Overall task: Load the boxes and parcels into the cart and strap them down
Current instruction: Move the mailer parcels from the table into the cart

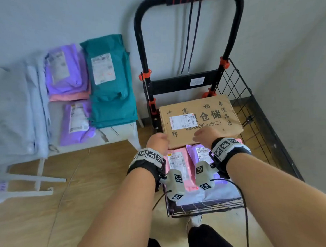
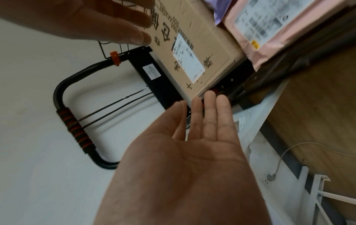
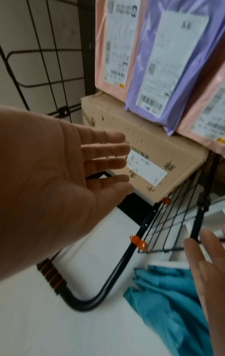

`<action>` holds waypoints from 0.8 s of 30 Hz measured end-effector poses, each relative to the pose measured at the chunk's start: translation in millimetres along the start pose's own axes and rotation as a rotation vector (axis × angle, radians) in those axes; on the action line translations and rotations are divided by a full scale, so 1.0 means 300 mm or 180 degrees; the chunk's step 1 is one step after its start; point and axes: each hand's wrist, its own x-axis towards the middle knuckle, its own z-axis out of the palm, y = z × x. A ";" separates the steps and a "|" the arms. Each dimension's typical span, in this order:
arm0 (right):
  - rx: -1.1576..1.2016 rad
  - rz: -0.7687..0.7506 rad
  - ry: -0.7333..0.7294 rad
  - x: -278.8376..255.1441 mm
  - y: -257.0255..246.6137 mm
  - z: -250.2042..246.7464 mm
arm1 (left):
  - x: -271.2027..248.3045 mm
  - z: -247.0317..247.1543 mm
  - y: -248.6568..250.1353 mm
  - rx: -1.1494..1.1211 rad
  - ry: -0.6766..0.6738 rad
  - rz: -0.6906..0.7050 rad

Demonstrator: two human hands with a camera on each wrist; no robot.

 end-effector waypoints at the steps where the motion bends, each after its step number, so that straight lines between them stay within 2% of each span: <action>1: -0.0050 -0.0064 0.0071 -0.017 -0.040 0.012 | -0.006 -0.041 -0.016 -0.0183 0.0078 -0.0033; 4: -0.0273 -0.0157 0.0205 -0.075 -0.175 0.070 | -0.023 -0.185 -0.079 -0.0393 0.0179 -0.0007; 8: -0.0098 -0.0300 0.0443 -0.143 -0.379 0.186 | -0.049 -0.429 -0.198 -0.0413 0.0322 0.0271; 13: -0.0068 -0.0606 0.0644 -0.210 -0.642 0.336 | 0.042 -0.707 -0.406 -0.0510 0.0482 0.0287; 18: 0.0146 -0.0819 0.0595 -0.264 -0.859 0.452 | -0.096 -0.971 -0.403 -0.0475 0.0690 0.0411; 24: 0.0192 -0.0882 0.0542 -0.266 -1.018 0.525 | -0.115 -1.122 -0.400 0.0025 0.0936 0.0499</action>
